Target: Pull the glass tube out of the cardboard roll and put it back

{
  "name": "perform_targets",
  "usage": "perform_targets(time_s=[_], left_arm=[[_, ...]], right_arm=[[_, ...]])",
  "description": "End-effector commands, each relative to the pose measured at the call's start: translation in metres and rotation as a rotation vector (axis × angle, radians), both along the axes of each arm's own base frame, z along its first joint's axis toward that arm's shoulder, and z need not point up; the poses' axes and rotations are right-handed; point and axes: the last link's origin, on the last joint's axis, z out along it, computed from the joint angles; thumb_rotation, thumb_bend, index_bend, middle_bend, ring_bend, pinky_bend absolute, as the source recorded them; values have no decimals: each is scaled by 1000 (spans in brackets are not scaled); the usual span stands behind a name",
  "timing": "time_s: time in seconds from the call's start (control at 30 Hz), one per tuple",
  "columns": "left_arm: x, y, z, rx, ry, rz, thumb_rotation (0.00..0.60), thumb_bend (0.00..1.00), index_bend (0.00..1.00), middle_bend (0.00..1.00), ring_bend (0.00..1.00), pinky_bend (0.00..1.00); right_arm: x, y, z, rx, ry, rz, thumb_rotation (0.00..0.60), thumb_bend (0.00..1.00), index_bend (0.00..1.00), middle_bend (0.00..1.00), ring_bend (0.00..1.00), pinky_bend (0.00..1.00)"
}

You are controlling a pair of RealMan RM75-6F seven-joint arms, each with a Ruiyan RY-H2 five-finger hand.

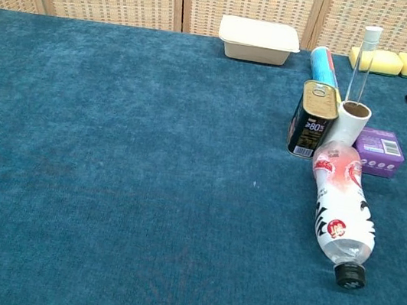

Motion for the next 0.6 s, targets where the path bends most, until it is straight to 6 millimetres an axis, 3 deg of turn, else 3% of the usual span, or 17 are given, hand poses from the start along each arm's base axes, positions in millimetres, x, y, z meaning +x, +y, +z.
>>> perform_targets(time_s=[0.03, 0.6], left_arm=[[0, 0, 0, 0, -1, 0, 0, 0, 0, 56, 0, 63], [-1, 0, 0, 0, -1, 3, 0, 0, 0, 56, 0, 63]], right_arm=[[2, -4, -3, -8, -4, -4, 476, 117, 308, 313, 281, 316], [9, -23, -18, 8, 20, -31, 465, 118, 296, 313, 281, 316]])
